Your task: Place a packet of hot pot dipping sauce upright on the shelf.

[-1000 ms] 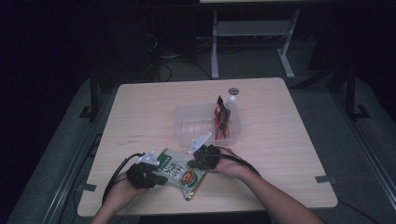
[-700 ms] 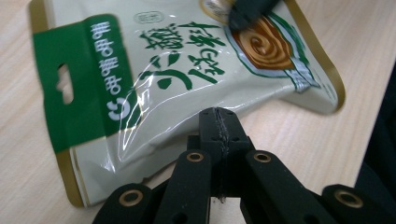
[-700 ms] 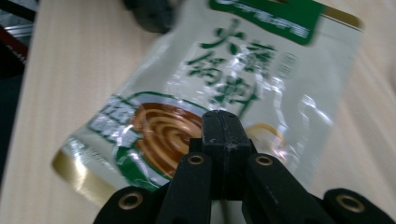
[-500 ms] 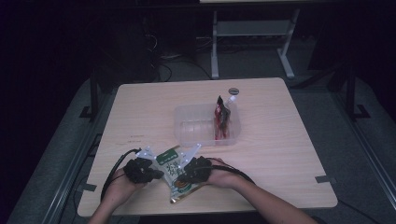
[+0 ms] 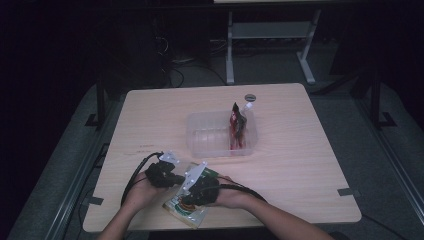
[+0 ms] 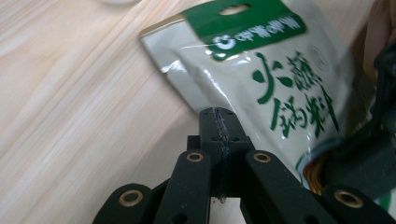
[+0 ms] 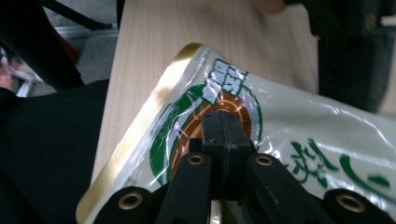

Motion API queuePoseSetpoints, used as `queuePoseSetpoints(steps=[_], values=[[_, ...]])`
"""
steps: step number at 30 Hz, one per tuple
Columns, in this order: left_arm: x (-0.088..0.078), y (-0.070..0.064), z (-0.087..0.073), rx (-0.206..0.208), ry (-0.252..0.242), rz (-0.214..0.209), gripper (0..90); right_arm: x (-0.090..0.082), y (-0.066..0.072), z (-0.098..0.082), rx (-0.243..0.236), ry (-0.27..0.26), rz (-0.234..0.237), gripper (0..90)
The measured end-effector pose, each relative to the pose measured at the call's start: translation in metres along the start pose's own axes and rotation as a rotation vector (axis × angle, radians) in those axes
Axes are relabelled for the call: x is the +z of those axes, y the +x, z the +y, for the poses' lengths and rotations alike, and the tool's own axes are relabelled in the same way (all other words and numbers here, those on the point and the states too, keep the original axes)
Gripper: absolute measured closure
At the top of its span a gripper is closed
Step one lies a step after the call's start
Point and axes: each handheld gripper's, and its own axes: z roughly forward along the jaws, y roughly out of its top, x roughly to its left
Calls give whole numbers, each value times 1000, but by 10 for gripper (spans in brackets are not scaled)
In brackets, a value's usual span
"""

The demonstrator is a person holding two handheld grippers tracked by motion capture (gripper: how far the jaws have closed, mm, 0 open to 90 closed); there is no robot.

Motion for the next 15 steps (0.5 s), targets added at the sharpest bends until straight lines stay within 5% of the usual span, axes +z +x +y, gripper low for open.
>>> queuePoseSetpoints(steps=[8,15], values=[[6,-6,10,27,0,-25,898,-6,-1,-4,7,-12,1,899],[-8,-8,6,2,-65,-46,812,-39,-7,-21,43,-37,-50,802]])
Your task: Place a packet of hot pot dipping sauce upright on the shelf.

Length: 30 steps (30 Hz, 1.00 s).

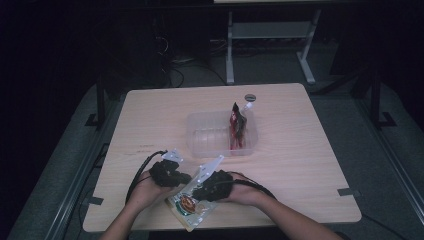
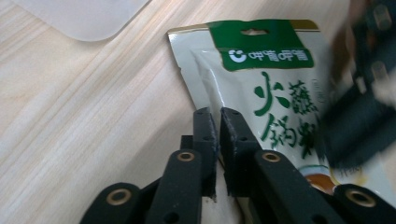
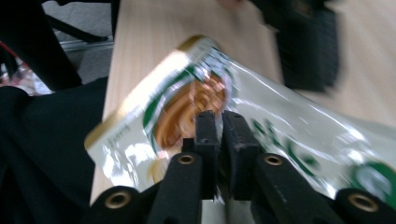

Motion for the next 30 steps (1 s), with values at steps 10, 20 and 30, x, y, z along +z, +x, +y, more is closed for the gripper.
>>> queuePoseSetpoints(steps=[10,20,30], values=[[-16,-20,-15,0,17,0,489,-51,-6,-36,110,-4,-83,569],[-1,-32,-26,45,95,28,447,-87,-9,-71,185,-13,-211,385],[4,-32,-21,62,97,4,812,-88,-19,-76,271,-5,-200,283]])
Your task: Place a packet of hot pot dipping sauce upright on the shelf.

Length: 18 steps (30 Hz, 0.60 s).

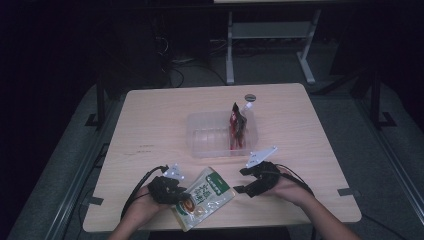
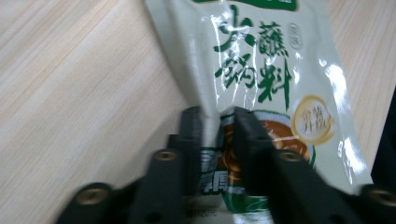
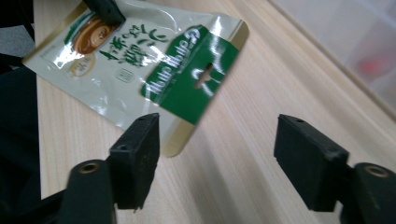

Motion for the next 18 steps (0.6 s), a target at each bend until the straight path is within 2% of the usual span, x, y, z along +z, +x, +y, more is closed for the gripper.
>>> queuePoseSetpoints(steps=[3,5,7,10,11,12,14,18], values=[[1,1,1,2,-10,-19,873,2,0,0,19,1,19,265],[-2,2,2,24,-17,-22,891,2,-2,0,9,-4,17,252],[-5,2,3,28,-50,-22,897,2,-2,2,33,-21,35,233],[-14,2,7,60,-112,-15,899,2,-4,3,59,-35,73,198],[-16,1,8,53,-138,-12,900,3,-5,4,61,-40,85,186],[-20,2,9,74,-151,-4,900,3,-5,4,68,-45,97,171],[-25,2,12,80,-188,-2,900,4,-5,7,73,-57,125,162],[-31,0,16,108,-245,-17,900,6,-3,13,68,-90,144,160]])
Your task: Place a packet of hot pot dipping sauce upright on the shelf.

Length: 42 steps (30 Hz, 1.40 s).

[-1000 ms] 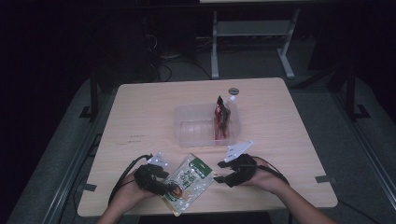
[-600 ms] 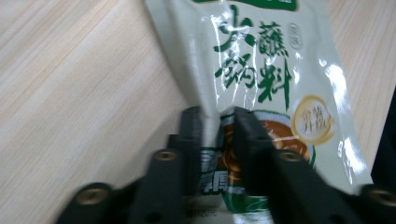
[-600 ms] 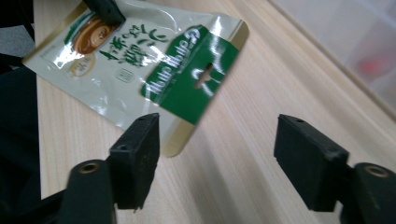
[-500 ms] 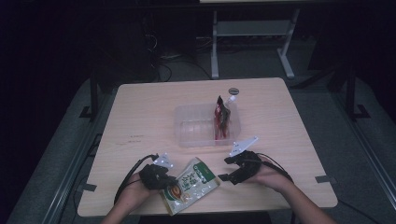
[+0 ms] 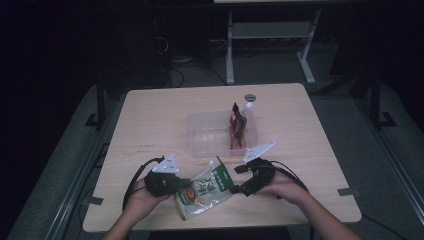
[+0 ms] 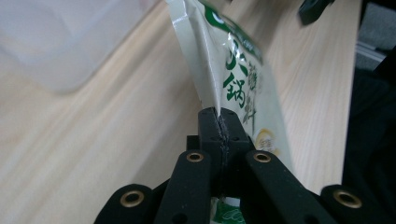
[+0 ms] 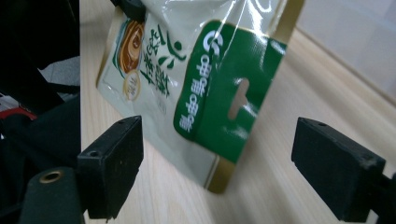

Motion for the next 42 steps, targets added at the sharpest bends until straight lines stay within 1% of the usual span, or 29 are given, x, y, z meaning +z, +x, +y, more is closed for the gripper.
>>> queuePoseSetpoints(steps=[2,5,7,9,11,12,14,15,16,17,18,21,23,26,28,29,31,33,36,37,38,41,42], values=[[-2,-2,2,15,-26,-7,900,1,-1,3,0,-21,23,160],[-2,-5,6,17,-43,-22,900,3,-3,5,-3,-34,45,160],[-2,-8,10,30,-58,-33,900,5,-2,7,-5,-27,53,160],[-1,-10,14,36,-70,-39,900,8,0,8,-21,-26,55,161],[0,-12,17,42,-88,-46,900,10,2,9,-20,-21,65,176],[1,-12,18,41,-100,-47,900,10,2,9,-32,-22,67,209],[1,-13,19,40,-101,-43,900,10,2,9,-29,-23,76,283],[1,-12,19,35,-100,-38,900,9,2,9,-32,-22,81,351],[0,-11,18,40,-96,-28,900,9,2,9,-34,-29,80,408],[-1,-9,17,31,-97,-28,900,8,3,9,-27,-31,83,451],[-1,-8,16,29,-97,-26,900,7,1,9,-37,-27,81,508],[-3,-4,14,15,-105,-20,899,5,1,10,-38,-51,81,625],[-4,-3,14,7,-111,-19,899,3,2,12,-44,-66,90,683],[-3,-2,13,8,-108,-18,898,3,4,13,-58,-64,99,775],[-2,-2,13,5,-113,-20,897,3,2,13,-55,-66,115,830],[-2,-2,13,7,-107,-24,897,3,1,13,-53,-65,124,851],[-2,-2,13,4,-107,-26,895,2,1,13,-62,-66,123,873],[-1,-1,13,0,-107,-29,893,1,1,13,-64,-67,136,883],[0,0,11,8,-98,-16,878,-1,0,14,-66,-69,148,891],[0,0,11,0,-100,-17,871,-1,1,14,-67,-69,148,892],[0,0,11,3,-100,-14,856,-1,1,14,-68,-71,150,894],[-2,2,11,-8,-110,-14,807,-4,1,15,-68,-77,156,896],[-3,2,11,-11,-113,-7,777,-5,1,15,-70,-82,158,897]])
